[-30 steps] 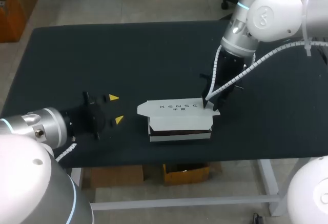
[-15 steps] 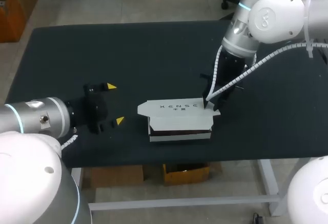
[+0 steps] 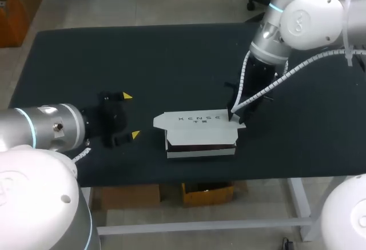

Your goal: Assemble the packaging by folding the flat box into shape, placing the metal phone stand inside, and closing the box properly

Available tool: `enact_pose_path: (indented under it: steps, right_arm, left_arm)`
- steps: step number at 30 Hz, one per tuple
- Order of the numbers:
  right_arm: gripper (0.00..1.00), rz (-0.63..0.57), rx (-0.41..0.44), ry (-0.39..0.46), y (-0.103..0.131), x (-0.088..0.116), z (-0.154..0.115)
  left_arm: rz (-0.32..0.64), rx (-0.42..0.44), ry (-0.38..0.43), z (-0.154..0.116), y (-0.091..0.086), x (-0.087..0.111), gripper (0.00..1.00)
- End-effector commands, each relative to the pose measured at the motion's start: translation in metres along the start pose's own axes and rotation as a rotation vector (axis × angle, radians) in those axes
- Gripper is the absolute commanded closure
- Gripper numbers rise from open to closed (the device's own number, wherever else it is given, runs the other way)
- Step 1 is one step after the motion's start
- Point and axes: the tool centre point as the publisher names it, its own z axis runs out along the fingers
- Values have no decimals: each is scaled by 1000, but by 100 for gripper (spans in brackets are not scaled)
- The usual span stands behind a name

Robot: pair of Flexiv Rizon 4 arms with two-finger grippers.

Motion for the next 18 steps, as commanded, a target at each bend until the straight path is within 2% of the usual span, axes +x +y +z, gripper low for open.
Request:
enact_pose_path:
  steps: [1,3,5,6,7,8,9,10,11,18]
  right_arm:
    - [68,1,0,1,0,0,2]
    - [68,1,-1,2,0,0,2]
    - [68,2,-2,4,0,0,2]
    - [68,2,-2,5,0,0,2]
    - [68,3,-2,5,0,0,2]
    - [68,3,-3,6,0,0,3]
    - [68,5,-3,7,0,-1,3]
    - [68,5,-2,7,0,-1,3]
    - [68,7,-2,8,0,-1,3]
    - [68,7,-1,8,0,-2,4]
  left_arm:
    - [-139,-47,49,11,-20,-4,0]
    - [-225,-69,85,14,-26,-9,0]
    - [-400,-133,168,16,-32,-20,0]
    - [-437,-148,197,16,-34,-22,0]
    - [-541,-225,214,18,-36,-26,0]
    - [-595,-261,229,20,-38,-29,0]
    - [-713,-303,317,23,-37,-34,0]
    - [-786,-359,334,25,-35,-38,0]
    - [-797,-505,202,25,-38,-38,0]
    - [-797,-505,202,25,-38,-38,0]
